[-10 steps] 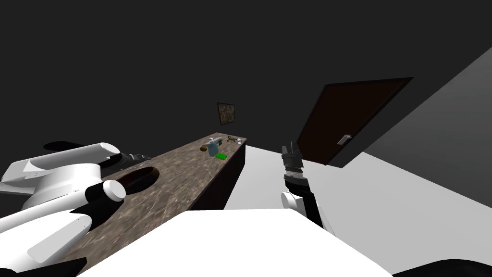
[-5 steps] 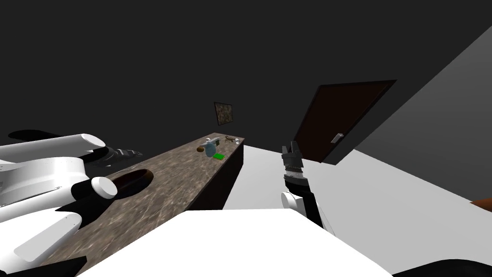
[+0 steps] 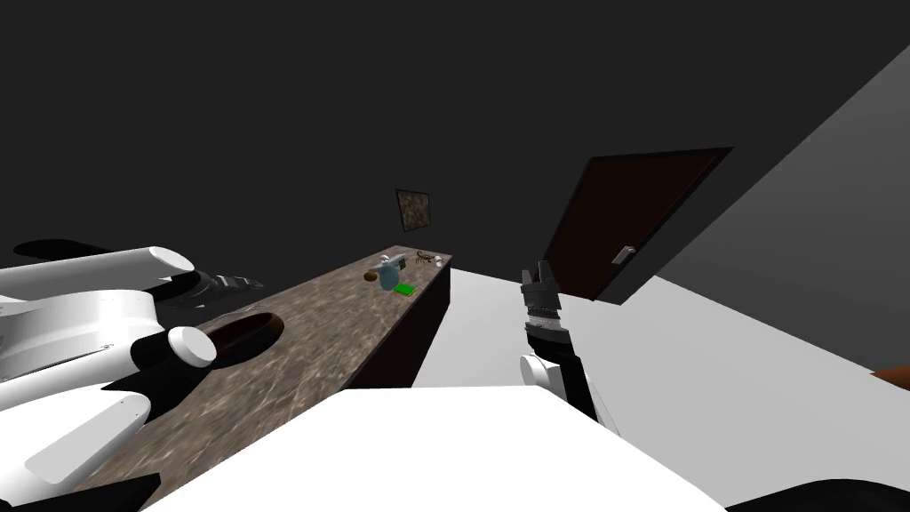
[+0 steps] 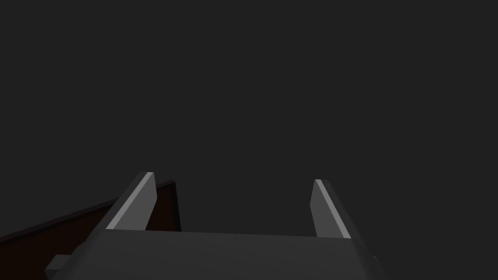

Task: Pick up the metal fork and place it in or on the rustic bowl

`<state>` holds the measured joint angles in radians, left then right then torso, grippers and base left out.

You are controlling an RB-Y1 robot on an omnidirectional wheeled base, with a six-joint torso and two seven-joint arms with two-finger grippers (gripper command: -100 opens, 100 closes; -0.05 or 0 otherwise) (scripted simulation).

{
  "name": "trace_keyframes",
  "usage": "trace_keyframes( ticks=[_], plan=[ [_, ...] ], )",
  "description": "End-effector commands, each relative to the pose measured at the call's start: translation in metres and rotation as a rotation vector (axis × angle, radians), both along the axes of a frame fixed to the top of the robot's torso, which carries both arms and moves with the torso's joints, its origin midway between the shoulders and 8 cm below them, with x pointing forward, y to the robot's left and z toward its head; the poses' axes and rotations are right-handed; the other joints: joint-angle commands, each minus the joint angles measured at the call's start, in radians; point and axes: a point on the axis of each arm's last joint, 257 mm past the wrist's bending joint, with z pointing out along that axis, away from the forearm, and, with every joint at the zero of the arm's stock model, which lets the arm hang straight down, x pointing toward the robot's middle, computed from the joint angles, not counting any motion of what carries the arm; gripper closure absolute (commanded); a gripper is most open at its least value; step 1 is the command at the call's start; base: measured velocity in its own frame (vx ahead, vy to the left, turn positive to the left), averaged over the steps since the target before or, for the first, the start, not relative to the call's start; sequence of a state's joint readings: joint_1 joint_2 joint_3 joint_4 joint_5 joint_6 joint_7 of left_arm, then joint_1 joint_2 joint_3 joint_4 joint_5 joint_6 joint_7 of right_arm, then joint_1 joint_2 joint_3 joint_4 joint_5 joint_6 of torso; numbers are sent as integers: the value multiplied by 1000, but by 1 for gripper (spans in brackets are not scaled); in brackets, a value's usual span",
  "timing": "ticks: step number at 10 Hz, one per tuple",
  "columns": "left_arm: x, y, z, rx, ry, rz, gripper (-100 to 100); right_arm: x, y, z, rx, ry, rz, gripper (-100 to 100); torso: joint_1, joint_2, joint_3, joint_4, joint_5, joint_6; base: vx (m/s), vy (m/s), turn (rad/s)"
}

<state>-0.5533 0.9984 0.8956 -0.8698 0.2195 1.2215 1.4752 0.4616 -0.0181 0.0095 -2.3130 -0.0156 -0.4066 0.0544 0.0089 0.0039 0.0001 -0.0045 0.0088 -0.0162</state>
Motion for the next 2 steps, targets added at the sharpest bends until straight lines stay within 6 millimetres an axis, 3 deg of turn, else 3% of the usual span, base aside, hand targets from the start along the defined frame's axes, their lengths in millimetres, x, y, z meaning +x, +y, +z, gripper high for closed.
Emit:
trace_keyframes(
  ticks=[1,2],
  plan=[
    [0,0,0,0,0,0,0,0,0,0,0,0,0,0,0,0,0,0,0,0,0,0,0],
    [0,0,0,0,0,0,0,0,0,0,0,0,0,0,0,0,0,0,0,0,0,0,0]
  ],
)
